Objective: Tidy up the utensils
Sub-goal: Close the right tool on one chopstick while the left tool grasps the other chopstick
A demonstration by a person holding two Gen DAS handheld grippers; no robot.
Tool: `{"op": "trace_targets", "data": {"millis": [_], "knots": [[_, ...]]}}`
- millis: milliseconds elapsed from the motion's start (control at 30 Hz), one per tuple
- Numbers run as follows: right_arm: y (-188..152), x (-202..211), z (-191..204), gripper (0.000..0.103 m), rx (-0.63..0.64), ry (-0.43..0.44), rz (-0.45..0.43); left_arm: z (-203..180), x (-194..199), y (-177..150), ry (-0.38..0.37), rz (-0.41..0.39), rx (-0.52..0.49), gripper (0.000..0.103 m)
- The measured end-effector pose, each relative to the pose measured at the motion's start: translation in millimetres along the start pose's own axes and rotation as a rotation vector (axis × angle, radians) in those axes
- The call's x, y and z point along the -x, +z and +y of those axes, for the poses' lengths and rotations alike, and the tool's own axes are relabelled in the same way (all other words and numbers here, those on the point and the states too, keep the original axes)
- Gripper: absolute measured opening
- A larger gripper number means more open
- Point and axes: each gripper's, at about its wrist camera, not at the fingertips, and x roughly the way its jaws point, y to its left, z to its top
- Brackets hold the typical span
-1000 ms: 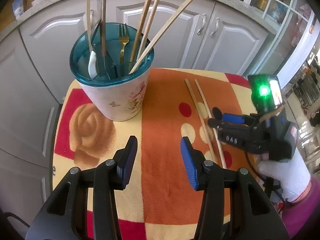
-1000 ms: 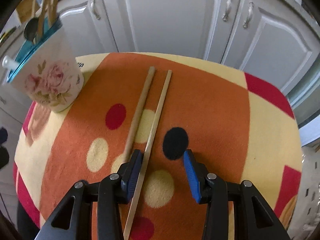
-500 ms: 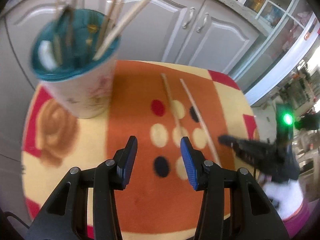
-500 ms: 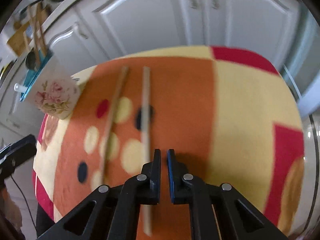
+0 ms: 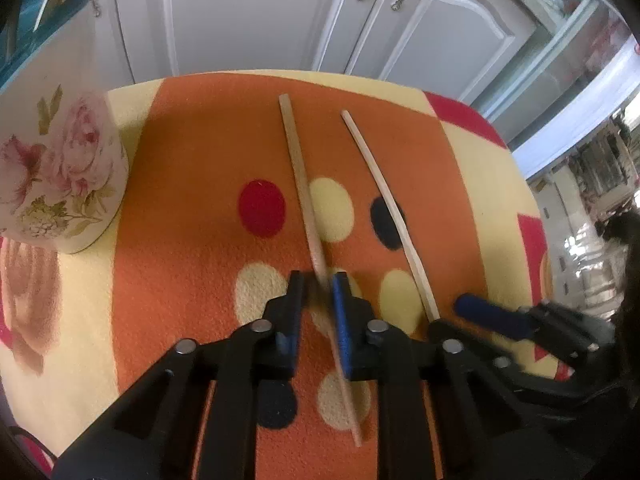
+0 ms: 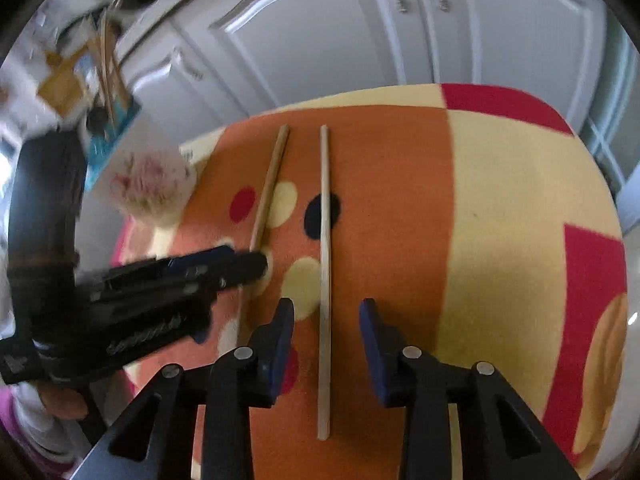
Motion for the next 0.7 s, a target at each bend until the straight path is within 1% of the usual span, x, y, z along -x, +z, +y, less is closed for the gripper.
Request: {"op": "trace_targets", "data": {"millis": [67, 100, 133, 167, 233, 300, 367, 433, 467, 500, 567, 633, 667, 700], "knots": [[-2, -8, 5, 0.024, 0.029, -0.022, 0.019, 4, 2, -1, -0.024, 0.007, 0.001, 0.006], [-4, -9, 7, 0.015, 0.041, -0.018, 0.012, 6, 4, -2, -0.029, 0.01, -0.002, 0.005], [-5, -10, 10, 0.009, 0.062, -0.024, 0.004, 7, 5, -4, -0.032, 0.018, -0.003, 0.005], [-6, -10, 10, 0.006, 0.062, -0.022, 0.008, 9, 8, -8, -0.041, 0.024, -0.007, 0.005], [-11, -4, 3, 0.005, 0.012, 0.042, 0.01, 11, 18, -21, -0.048, 0.032, -0.039, 0.005], [-21, 5, 2, 0.005, -0.015, 0.077, 0.014, 13, 26, -37, -0.059, 0.048, -0.065, 0.005], [-38, 11, 7, 0.005, -0.026, 0.118, 0.048, 16, 34, -58, -0.056, 0.074, -0.096, 0.005], [-55, 14, 12, 0.005, -0.025, 0.128, 0.082, 22, 39, -78, -0.056, 0.107, -0.11, 0.005], [-63, 16, 13, 0.005, -0.022, 0.131, 0.097, 24, 42, -83, -0.054, 0.109, -0.116, 0.005], [-69, 15, 14, 0.005, -0.026, 0.138, 0.119, 24, 45, -87, -0.042, 0.108, -0.127, 0.005], [-68, 13, 16, 0.006, -0.017, 0.131, 0.135, 21, 49, -87, -0.024, 0.097, -0.144, 0.006], [-59, 14, 22, 0.006, 0.002, 0.105, 0.108, 19, 51, -79, -0.017, 0.076, -0.162, 0.01], [-50, 14, 24, 0.006, 0.006, 0.099, 0.091, 19, 52, -73, -0.011, 0.064, -0.164, 0.017], [-41, 13, 26, 0.006, 0.006, 0.105, 0.078, 18, 52, -65, -0.011, 0.048, -0.156, 0.027]]}}
